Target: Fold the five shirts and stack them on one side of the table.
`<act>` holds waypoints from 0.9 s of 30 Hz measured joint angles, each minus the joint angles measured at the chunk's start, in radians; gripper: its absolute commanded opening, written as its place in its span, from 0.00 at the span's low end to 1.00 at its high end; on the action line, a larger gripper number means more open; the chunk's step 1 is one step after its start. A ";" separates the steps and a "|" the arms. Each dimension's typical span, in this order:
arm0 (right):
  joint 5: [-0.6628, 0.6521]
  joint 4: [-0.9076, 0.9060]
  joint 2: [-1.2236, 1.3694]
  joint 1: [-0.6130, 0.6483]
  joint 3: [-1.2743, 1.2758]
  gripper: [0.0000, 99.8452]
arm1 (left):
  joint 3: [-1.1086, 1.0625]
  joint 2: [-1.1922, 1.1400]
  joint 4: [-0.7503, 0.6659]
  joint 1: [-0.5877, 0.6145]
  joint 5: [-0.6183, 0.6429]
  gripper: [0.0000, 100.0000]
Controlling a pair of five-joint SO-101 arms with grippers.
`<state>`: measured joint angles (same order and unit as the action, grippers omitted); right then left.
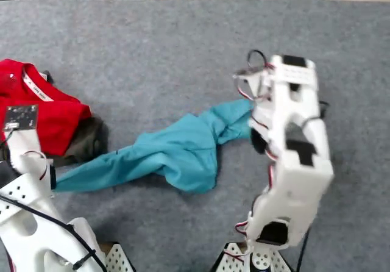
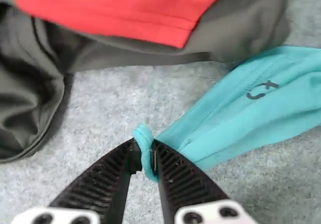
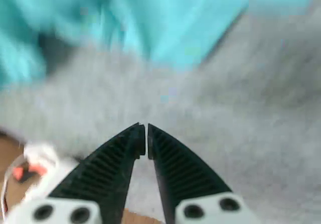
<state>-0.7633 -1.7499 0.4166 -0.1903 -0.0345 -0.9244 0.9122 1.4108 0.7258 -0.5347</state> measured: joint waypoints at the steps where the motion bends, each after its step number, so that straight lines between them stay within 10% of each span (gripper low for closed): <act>1: -0.040 0.000 -0.058 -0.023 0.061 0.01 | 0.003 0.000 0.000 -0.012 0.000 0.03; 9: -0.250 0.000 -0.417 -0.143 0.239 0.02 | 0.006 0.000 0.000 -0.104 0.003 0.03; 27: 0.287 0.097 0.207 0.376 -0.385 0.27 | 0.006 0.000 0.051 -0.130 0.038 0.03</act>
<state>-0.4764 -1.6533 0.6237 0.1857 -0.4196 -0.9183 0.9122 1.4615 0.5953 -0.4964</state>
